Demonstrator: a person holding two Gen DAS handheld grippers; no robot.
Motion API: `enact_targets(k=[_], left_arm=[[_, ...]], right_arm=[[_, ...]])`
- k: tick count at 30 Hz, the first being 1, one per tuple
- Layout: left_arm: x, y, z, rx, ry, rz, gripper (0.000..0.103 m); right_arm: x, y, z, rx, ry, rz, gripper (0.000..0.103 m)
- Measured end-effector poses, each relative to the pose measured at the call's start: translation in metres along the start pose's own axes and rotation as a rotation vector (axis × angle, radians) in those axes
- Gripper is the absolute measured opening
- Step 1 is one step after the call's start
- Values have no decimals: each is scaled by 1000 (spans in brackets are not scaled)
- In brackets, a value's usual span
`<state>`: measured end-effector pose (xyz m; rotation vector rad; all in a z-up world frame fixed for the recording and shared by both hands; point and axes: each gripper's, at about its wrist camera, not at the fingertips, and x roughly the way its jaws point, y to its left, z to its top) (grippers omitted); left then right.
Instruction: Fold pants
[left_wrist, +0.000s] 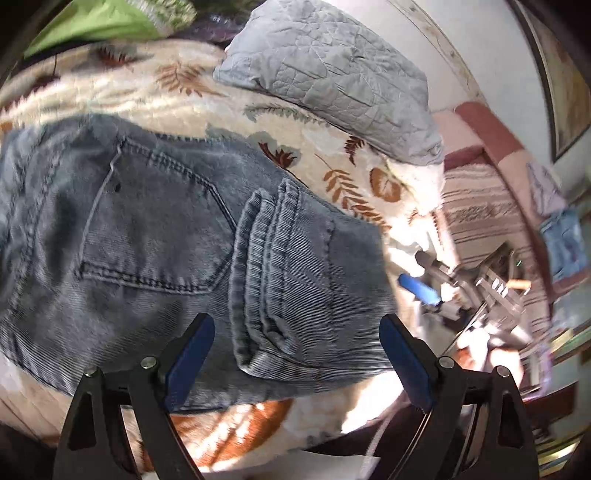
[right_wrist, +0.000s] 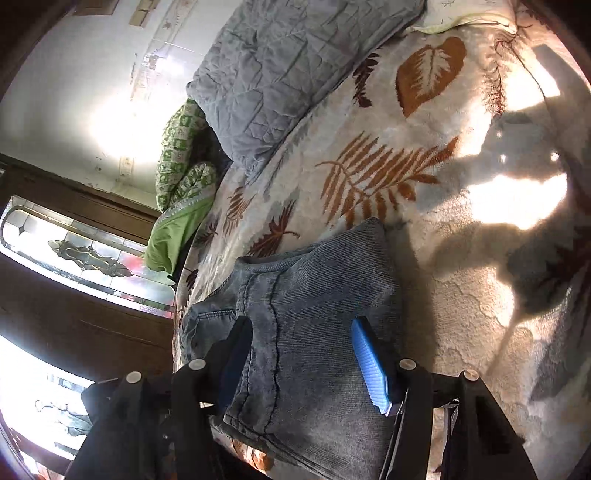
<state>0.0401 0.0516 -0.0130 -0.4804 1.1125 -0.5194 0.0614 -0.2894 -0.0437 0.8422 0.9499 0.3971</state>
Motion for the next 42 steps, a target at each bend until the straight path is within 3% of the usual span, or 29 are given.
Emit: enact_targets(k=[2,4,6,9,14,20,22,24,26,29,34,38,42], left_arm=[[0,10,-1,-131,30,-109,91],[2,10,-4,-209,51,-162,90],[1,3,-5,-217,43,-172,84],[6,-12,-3,-207,59,-192,84],[34,-9,-2,-220,106,8,84],[48,-9,-1,-224,130,69,80],[51,-10,2,-216,134,122,65],[54,-6,2,-209,141,181,35],[51,-1,2,-199,137,222,13],[45,7,-1,-203,125,212,11],[9,-22,-20,-83,-5,222,10],[24,-5,-33,-99,26,262,10],[31,10,-31,-109,45,233,11]], right_arm=[[-5,-3,-13,-10,1,16,60],[-3,-9,-23,3,10,19,60],[-1,-15,-29,12,17,22,60],[-2,-21,-31,22,20,46,60],[-4,-23,-36,18,24,60,60],[-3,-21,-41,-6,39,57,60],[-3,-21,-41,-3,38,57,60],[-3,-23,-42,-2,41,55,60],[-3,-23,-42,-5,47,45,60],[-2,-24,-42,-5,50,45,60],[-4,-24,-44,-3,47,46,60],[-5,-24,-46,-8,45,37,60],[-11,-15,-48,-34,50,11,60]])
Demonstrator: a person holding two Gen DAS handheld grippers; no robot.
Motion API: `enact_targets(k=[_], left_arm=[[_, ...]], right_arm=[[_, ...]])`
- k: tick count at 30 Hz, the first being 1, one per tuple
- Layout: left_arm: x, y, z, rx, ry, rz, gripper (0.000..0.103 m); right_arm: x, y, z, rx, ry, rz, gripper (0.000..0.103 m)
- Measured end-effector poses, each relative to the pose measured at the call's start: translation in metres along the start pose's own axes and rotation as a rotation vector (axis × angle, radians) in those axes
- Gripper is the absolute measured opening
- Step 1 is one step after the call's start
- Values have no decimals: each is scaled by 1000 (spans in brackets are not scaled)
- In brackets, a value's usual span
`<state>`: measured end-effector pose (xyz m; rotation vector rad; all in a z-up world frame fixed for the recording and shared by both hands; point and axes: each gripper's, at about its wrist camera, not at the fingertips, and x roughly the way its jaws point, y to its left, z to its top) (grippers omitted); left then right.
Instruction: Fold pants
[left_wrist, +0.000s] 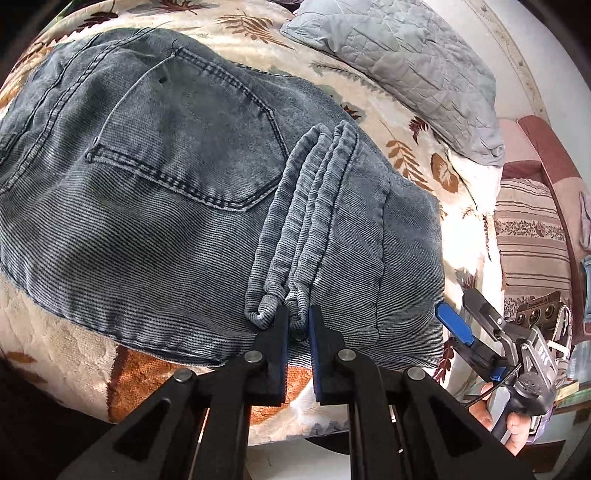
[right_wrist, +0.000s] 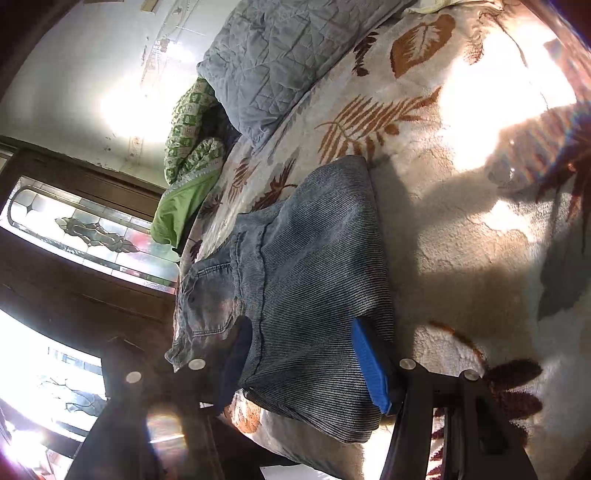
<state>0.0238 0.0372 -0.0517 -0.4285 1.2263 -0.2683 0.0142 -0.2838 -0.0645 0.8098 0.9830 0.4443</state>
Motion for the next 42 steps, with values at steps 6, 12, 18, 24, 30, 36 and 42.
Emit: enact_targets(k=[6,12,18,24,30,36,42], left_arm=[[-9,-5,7,6,26,-45,13],[-39,-7,14,24,-86,3,47],[-8,-3,15,-1,33,7,48],[0,2,22,-34,80,4,33],[-28,-11,6,51,-16,43,11],[-19,-5,-6,62,-15,47,12],[-22,4,6,35,22,18,18]], right_arm=[[-7,10,-11,-43,3,-6,61],[2,-3,-12,-4,21,4,61],[2,-4,-13,-9,20,11,61],[2,-5,-13,-10,21,15,61],[4,-1,-14,-31,27,5,61],[-2,7,-13,-49,5,-4,61],[0,10,-9,-46,13,-8,61]])
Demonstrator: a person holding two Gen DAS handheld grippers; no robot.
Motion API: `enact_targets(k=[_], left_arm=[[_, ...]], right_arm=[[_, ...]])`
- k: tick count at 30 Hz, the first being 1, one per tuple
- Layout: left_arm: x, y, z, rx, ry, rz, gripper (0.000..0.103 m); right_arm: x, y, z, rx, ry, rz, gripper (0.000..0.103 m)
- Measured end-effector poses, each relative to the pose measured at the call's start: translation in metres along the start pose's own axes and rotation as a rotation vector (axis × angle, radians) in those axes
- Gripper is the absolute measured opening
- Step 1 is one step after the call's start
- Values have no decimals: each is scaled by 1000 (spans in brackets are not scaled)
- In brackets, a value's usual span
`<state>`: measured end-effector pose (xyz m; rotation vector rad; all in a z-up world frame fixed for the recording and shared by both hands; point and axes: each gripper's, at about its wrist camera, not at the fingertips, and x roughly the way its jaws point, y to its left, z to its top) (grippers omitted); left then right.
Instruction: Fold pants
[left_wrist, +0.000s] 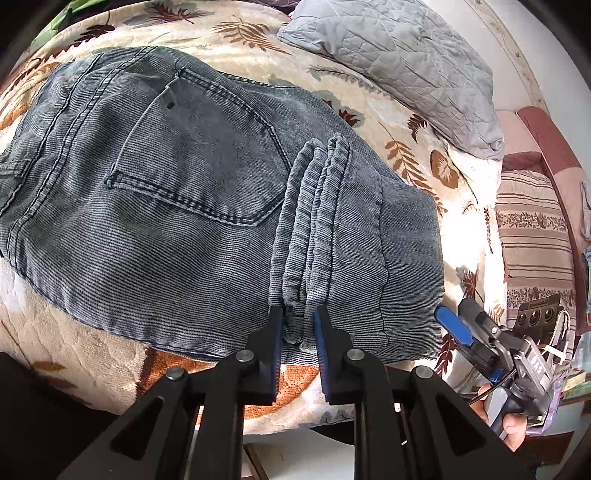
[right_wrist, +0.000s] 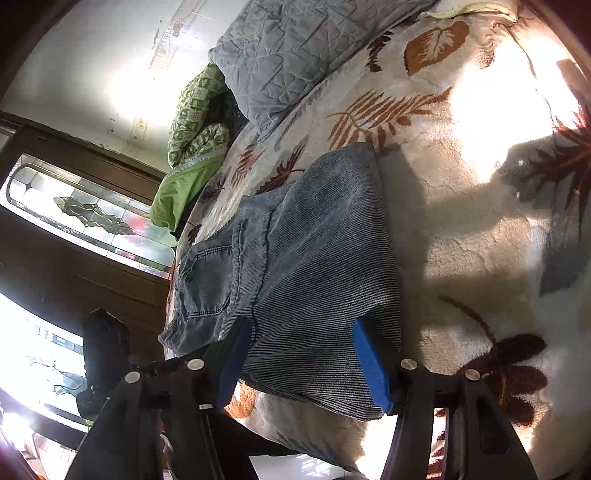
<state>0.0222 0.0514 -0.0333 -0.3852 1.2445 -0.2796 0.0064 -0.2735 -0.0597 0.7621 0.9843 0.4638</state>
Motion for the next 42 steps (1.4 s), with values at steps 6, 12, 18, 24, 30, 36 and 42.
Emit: enact_targets(k=[6,12,18,24,30,36,42], left_arm=[[-5,-8,3,25,-17,12,18],[-40,-24,8,93,-179,31,18],[5,-62,20,236,-121,26,18],[43,-52,11,277,-86,122,15],[45,-52,8,286,-92,129,15],[44,-49,9,270,-90,109,15],[42,-48,7,264,-100,102,15]], right_arm=[[-12,0,43,35,-55,21,61],[17,-44,100,166,-3,-6,61],[48,-58,114,188,35,-18,61],[58,-29,121,32,53,-153,14],[73,15,110,-231,26,-448,14],[44,9,99,-140,-48,-411,24],[9,30,41,-108,1,-216,31]])
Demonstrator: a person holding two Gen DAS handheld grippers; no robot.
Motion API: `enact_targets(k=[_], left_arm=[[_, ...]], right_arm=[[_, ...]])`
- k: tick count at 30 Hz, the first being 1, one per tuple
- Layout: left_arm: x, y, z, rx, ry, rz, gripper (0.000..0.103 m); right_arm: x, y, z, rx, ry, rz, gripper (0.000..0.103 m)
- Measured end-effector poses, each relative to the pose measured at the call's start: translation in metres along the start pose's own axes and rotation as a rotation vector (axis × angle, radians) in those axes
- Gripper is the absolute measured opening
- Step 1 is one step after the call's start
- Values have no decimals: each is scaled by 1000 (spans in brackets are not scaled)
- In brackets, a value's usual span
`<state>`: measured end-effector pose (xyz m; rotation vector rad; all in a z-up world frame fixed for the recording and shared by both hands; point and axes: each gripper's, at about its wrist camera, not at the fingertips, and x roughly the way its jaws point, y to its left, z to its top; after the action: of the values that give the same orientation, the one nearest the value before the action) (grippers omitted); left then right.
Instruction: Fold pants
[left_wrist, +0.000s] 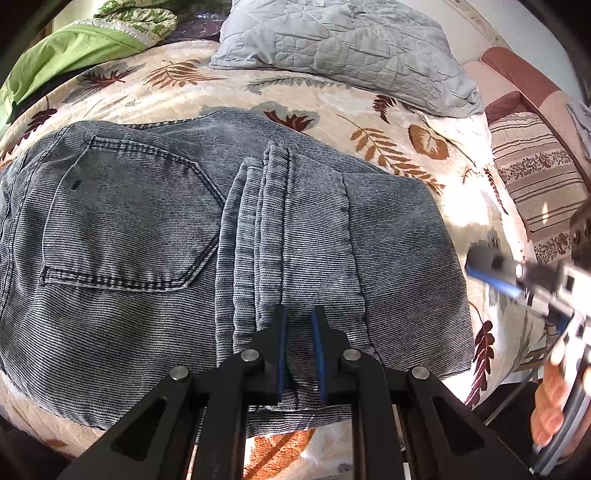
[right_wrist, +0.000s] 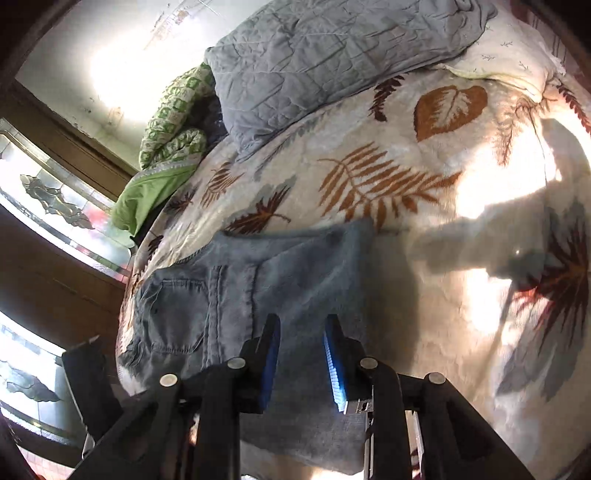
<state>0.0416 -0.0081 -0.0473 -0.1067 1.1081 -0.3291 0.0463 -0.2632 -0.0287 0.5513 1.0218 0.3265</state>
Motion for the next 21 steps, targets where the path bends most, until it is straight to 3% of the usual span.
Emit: enact_targets(k=[3,9,10,12,14,17,19,21], left_arm=[[-1,-1,-1,3,-1,5,15],[-3,-4,-2,19,-15,14,15],[-3,-4,-3,17,-18,12,15],[-3,-5,-3,18,-23,12,15],[-3,-5,-4,22,-26,10,15],[-6,-1,-5,14,-31,-16,15],[-11,4,-5,-19,-34,-50,19],[-20,8,-5,-40,-50,-75,40]], right_arm=[[13,-7,-38,20,95,-14,49],[-6,7,-53,-16,14,-37,49],[-11,11,-55,-27,-6,-19,50],[-9,13,-62,-39,-12,-3,65],[6,6,-70,-41,37,-52,66],[-4,9,-69,-17,-3,-46,65],[-17,18,-67,-47,-67,-34,65],[-22,27,-66,-98,-106,-34,67]])
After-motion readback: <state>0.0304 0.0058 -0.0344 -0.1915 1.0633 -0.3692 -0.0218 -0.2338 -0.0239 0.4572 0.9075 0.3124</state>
